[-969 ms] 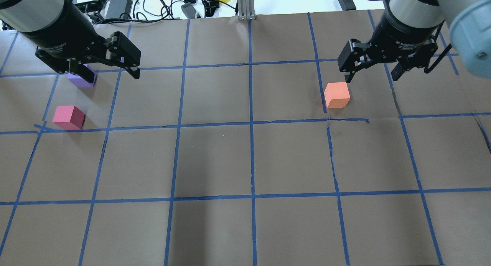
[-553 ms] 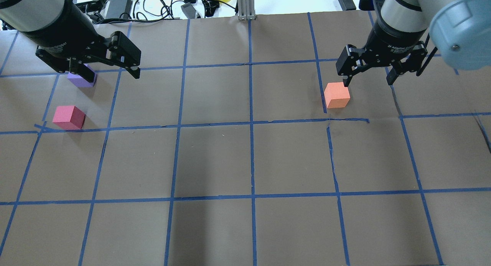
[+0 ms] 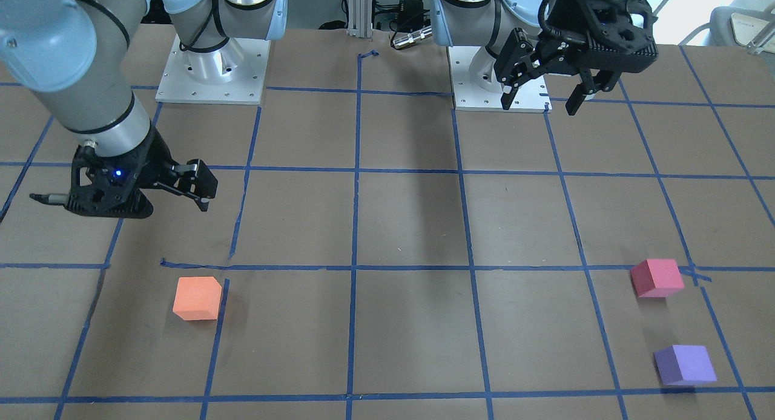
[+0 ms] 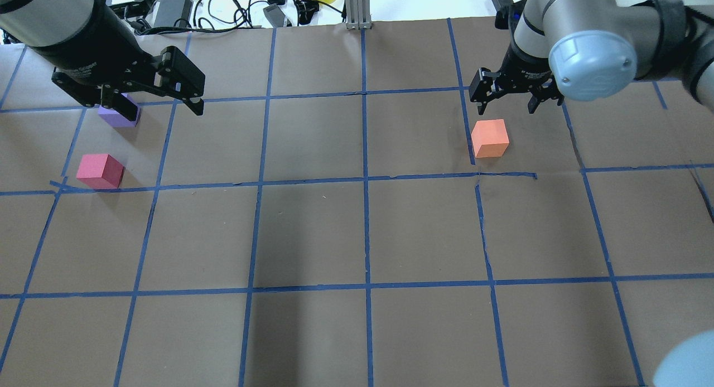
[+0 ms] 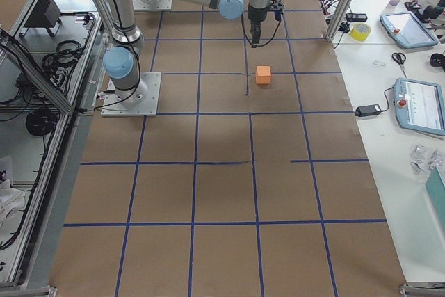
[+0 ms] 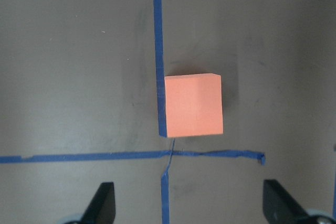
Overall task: Arrange blocks in a line
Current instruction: 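Lower the right gripper onto the orange cube and close it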
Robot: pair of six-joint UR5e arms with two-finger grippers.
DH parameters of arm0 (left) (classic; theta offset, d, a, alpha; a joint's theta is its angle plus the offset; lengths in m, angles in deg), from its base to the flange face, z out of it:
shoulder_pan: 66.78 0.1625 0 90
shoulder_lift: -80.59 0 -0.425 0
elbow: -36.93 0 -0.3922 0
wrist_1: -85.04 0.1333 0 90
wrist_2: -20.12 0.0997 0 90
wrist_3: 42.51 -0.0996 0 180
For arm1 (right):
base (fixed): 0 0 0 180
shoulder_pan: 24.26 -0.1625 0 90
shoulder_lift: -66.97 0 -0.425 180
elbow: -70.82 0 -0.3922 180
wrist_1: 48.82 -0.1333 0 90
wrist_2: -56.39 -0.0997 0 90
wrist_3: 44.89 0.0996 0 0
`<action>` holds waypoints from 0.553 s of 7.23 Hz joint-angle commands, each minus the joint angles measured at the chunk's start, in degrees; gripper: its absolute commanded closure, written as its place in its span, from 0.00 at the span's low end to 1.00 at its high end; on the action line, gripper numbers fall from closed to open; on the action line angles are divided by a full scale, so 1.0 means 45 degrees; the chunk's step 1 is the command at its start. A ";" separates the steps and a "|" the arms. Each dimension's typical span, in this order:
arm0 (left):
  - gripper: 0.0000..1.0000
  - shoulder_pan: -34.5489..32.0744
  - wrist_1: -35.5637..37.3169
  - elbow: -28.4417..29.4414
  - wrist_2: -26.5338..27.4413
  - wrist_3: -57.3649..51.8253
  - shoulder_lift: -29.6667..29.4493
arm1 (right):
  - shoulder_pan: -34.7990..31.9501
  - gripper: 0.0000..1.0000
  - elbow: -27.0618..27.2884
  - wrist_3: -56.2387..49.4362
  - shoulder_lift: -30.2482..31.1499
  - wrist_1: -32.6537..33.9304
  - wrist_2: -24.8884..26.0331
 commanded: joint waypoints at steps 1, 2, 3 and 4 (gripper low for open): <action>0.00 0.0000 0.0005 0.0000 0.0000 0.0005 0.0004 | 0.0011 0.00 0.0028 0.0220 -0.1652 0.1769 0.0003; 0.00 0.0000 0.0005 0.0000 0.0000 0.0005 0.0004 | 0.0031 0.00 0.0028 0.0202 -0.2200 0.1931 0.0099; 0.00 0.0019 -0.0014 0.0000 0.0000 -0.0015 0.0004 | 0.0050 0.00 0.0028 0.0164 -0.2379 0.1933 0.0119; 0.00 0.0000 -0.0014 0.0000 0.0000 -0.0015 0.0004 | 0.0051 0.00 0.0028 0.0163 -0.2458 0.1933 0.0139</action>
